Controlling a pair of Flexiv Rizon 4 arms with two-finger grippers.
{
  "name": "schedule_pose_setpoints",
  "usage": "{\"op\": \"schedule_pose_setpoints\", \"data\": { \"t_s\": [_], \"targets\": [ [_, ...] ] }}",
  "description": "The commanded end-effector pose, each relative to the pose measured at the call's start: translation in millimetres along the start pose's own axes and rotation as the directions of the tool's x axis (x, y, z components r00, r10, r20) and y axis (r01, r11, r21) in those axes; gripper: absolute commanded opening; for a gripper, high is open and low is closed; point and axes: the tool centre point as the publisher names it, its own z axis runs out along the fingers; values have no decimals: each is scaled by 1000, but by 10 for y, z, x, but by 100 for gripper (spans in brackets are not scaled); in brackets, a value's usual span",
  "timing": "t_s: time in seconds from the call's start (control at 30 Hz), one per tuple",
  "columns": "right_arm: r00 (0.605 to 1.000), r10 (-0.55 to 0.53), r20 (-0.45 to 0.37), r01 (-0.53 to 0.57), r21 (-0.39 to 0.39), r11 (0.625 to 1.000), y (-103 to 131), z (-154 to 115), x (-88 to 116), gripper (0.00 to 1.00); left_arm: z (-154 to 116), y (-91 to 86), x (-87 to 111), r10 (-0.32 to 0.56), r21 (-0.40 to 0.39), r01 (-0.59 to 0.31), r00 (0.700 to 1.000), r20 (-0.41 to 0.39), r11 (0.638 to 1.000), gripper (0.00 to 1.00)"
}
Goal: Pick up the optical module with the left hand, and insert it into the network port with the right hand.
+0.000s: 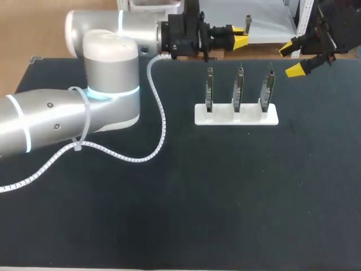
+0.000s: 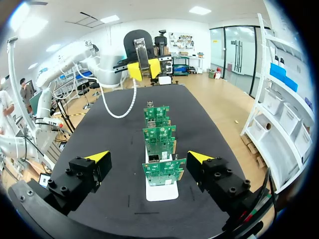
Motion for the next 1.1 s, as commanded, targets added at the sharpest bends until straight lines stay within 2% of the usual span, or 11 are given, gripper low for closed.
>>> {"op": "schedule_pose_setpoints", "data": {
  "t_s": [0.03,0.43,0.73,1.1],
  "targets": [
    [1000,0,-1,0,1,1000,2,2,-3,100,78,-39,26,-5,7,5,1000,-5,1000,0],
    [1000,0,-1,0,1,1000,2,2,-3,100,313,-163,171,-41,67,42,999,-18,997,0],
    [1000,0,-1,0,1,1000,2,2,-3,100,475,-250,187,-48,98,50,999,-18,994,0],
    [1000,0,-1,0,1,1000,2,2,-3,100,591,-288,208,-57,75,58,998,-14,996,0]
  ]
}}
